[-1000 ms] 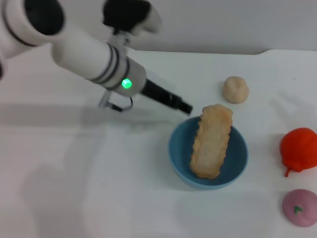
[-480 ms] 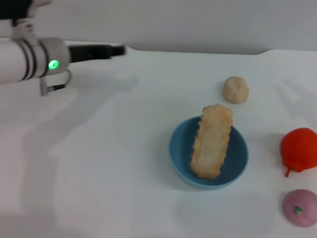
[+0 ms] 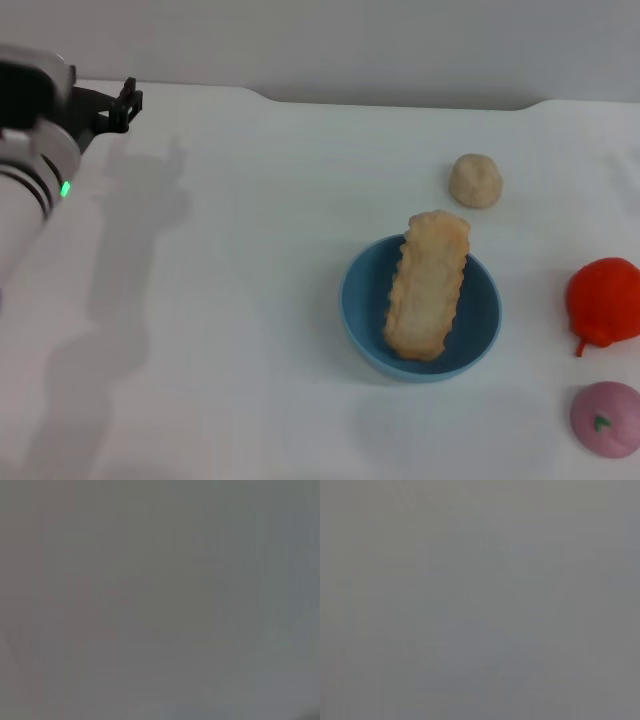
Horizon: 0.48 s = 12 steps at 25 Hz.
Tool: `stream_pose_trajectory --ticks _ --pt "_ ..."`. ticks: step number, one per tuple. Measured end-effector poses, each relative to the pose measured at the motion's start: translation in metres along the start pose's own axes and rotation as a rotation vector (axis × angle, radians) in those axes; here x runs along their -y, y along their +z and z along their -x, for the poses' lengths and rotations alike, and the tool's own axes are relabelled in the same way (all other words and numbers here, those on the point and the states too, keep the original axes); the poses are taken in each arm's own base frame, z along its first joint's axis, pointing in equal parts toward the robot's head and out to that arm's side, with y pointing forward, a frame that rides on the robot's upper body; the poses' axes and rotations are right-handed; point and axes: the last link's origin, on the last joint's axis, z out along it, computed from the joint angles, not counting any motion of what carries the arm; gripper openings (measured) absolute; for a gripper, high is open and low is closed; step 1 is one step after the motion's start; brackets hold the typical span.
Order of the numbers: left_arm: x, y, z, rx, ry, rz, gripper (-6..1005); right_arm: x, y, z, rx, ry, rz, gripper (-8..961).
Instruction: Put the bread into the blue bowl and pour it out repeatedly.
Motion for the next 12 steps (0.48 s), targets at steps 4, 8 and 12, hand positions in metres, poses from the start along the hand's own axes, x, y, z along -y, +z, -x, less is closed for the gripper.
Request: stream_pose_trajectory --ticks 4,8,12 --pt "-0.020 -0.014 0.009 -0.148 0.211 -0.094 708 0.015 -0.012 -0.008 -0.012 -0.070 -0.103 445" --pt "-0.030 -0.027 0.012 -0.285 0.280 -0.126 709 0.028 -0.031 -0.015 0.034 -0.152 -0.229 445" --pt "-0.024 -0.029 0.020 -0.308 0.104 -0.106 707 0.038 -0.050 -0.023 0.092 -0.242 -0.384 445"
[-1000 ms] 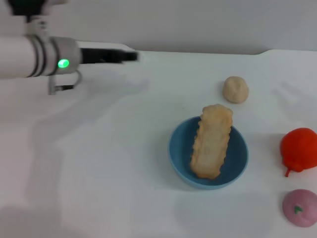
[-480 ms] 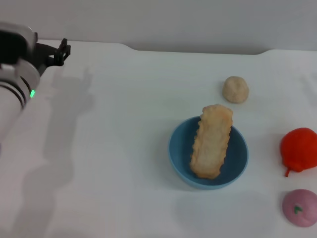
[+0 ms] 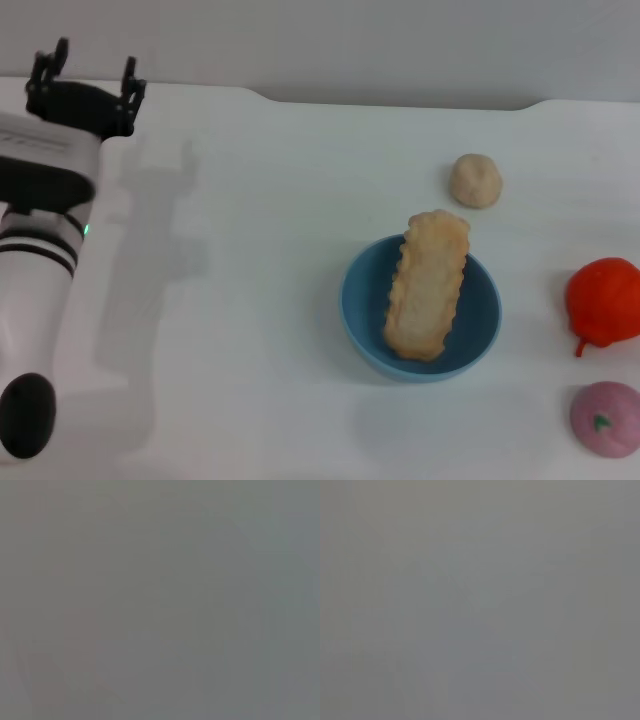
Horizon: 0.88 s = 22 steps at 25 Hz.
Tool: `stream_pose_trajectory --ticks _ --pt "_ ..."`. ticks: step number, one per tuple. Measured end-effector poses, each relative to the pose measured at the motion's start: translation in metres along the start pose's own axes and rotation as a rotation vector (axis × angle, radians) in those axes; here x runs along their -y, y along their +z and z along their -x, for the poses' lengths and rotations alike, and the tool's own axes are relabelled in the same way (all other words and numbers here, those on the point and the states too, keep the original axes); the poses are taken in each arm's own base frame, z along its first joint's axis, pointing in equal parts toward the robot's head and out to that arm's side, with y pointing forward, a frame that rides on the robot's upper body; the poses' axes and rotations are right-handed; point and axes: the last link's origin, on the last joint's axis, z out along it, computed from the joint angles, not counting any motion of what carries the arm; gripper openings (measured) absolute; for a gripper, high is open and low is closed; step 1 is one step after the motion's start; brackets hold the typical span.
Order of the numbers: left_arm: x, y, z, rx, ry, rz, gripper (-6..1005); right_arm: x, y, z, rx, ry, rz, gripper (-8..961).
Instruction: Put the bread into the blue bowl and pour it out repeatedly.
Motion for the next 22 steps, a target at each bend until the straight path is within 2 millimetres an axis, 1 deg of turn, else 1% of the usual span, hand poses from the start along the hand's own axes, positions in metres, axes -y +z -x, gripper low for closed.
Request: stream_pose_trajectory --ticks 2,5,7,9,12,16,18,22 --pt "0.005 -0.003 0.008 0.019 -0.136 -0.005 706 0.003 -0.010 -0.006 0.020 -0.010 -0.071 445" --pt "0.012 -0.007 0.019 0.043 -0.319 -0.014 705 0.000 -0.019 -0.013 0.026 -0.031 -0.101 445" --pt "0.017 -0.009 0.025 0.056 -0.420 -0.024 705 -0.006 -0.022 -0.019 0.010 -0.023 -0.093 445" --pt "0.020 -0.012 0.030 0.061 -0.478 -0.023 705 -0.017 -0.024 -0.027 -0.004 0.007 -0.074 445" --pt "0.023 -0.018 0.031 0.039 -0.504 -0.008 704 -0.034 -0.026 -0.035 -0.019 0.044 -0.039 445" --pt "0.027 -0.025 0.033 0.010 -0.487 -0.006 703 -0.057 -0.022 -0.040 -0.039 0.015 0.068 445" --pt "0.029 -0.028 0.035 0.013 -0.486 -0.012 702 -0.063 -0.018 -0.040 -0.042 0.010 0.093 445" --pt "0.031 -0.034 0.041 0.035 -0.486 -0.023 701 -0.064 -0.015 -0.040 -0.040 0.012 0.094 445"
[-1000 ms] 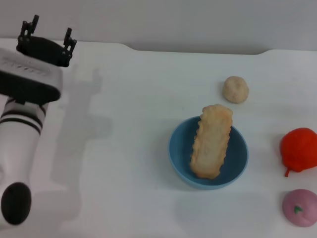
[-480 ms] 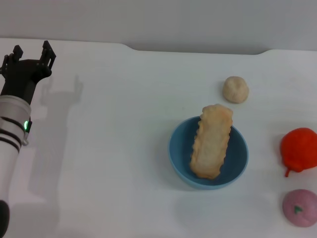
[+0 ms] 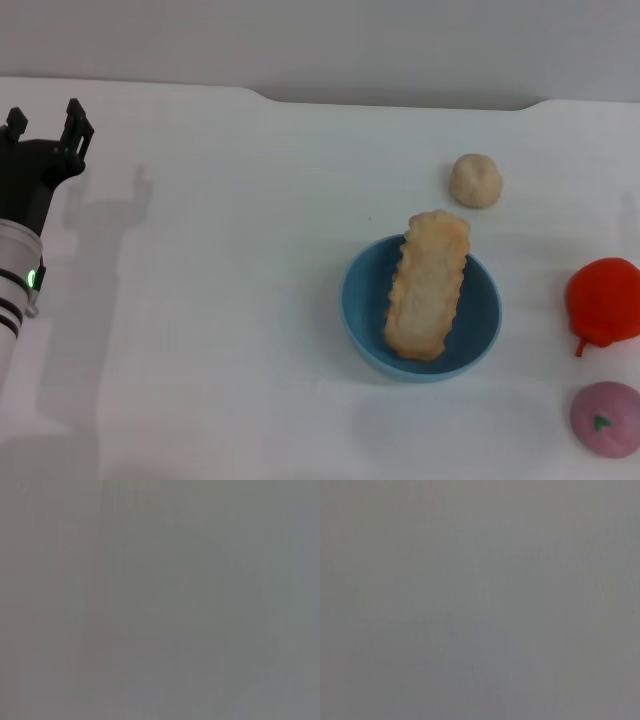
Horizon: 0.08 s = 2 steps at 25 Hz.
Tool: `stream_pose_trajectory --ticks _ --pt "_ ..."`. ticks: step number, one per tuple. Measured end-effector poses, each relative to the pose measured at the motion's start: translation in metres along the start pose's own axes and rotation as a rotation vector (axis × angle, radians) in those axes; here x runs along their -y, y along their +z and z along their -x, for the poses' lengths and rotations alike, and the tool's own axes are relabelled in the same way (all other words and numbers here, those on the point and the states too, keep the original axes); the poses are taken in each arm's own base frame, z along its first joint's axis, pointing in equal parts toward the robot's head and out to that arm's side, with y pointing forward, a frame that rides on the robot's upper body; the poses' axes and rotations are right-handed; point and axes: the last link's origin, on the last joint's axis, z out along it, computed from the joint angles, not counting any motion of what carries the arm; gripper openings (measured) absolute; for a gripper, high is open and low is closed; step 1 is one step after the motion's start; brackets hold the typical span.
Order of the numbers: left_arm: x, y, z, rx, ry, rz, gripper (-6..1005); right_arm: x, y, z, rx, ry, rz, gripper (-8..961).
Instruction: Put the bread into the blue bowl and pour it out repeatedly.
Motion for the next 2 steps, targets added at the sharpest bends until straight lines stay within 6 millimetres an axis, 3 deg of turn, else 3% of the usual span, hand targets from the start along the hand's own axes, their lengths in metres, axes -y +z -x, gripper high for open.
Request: stream_pose_trajectory --ticks 2 --pt "0.0004 -0.0031 0.0026 0.009 0.002 0.002 701 0.0003 0.0002 -0.0001 -0.001 0.000 -0.002 445"
